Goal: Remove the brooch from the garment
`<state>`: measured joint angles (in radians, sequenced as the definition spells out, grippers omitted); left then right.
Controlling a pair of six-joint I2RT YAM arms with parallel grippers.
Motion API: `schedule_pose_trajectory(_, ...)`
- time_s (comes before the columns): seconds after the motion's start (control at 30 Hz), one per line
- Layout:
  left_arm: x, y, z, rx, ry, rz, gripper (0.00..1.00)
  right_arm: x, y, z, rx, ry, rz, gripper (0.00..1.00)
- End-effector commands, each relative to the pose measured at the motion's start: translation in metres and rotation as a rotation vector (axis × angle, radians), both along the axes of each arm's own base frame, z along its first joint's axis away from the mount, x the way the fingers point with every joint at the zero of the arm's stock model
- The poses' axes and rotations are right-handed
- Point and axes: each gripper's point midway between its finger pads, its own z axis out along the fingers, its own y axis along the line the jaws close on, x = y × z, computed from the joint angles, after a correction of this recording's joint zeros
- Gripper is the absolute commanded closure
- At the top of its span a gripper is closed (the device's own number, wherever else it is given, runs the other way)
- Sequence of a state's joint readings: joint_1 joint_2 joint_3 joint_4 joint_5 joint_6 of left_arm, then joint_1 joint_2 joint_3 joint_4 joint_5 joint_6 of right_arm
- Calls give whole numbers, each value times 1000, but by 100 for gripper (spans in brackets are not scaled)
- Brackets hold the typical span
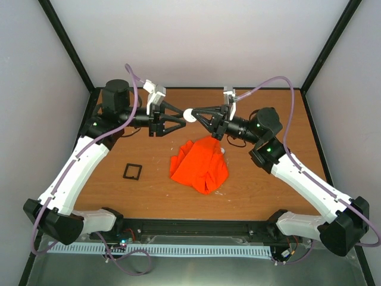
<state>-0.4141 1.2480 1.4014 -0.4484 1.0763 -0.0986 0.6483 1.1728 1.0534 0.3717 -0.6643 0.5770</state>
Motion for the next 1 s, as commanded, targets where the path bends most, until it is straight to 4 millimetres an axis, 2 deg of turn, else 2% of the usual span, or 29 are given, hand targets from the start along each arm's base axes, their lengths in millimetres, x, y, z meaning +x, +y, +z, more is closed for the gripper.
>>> schedule_pose_trajectory(0.0,-16,2,18,-43,-16,-52,51,-12,-14,25,135,-41,25,97)
schedule_pose_trajectory(0.1,-21,2,23,-62,-10,-68,59,-14,-16,25,165,-36,34,97)
schedule_pose_trajectory(0.27,-22,2,29,-82,19,-75,59,-15,-17,23,179,-26,38,97)
schedule_pose_trajectory(0.53,-13,-2,25,-76,79,-58,63,-9,-15,23,178,-28,26,97)
schedule_pose_trajectory(0.97,-5,-4,19,-58,126,-44,82,1,-5,16,116,-52,-16,97)
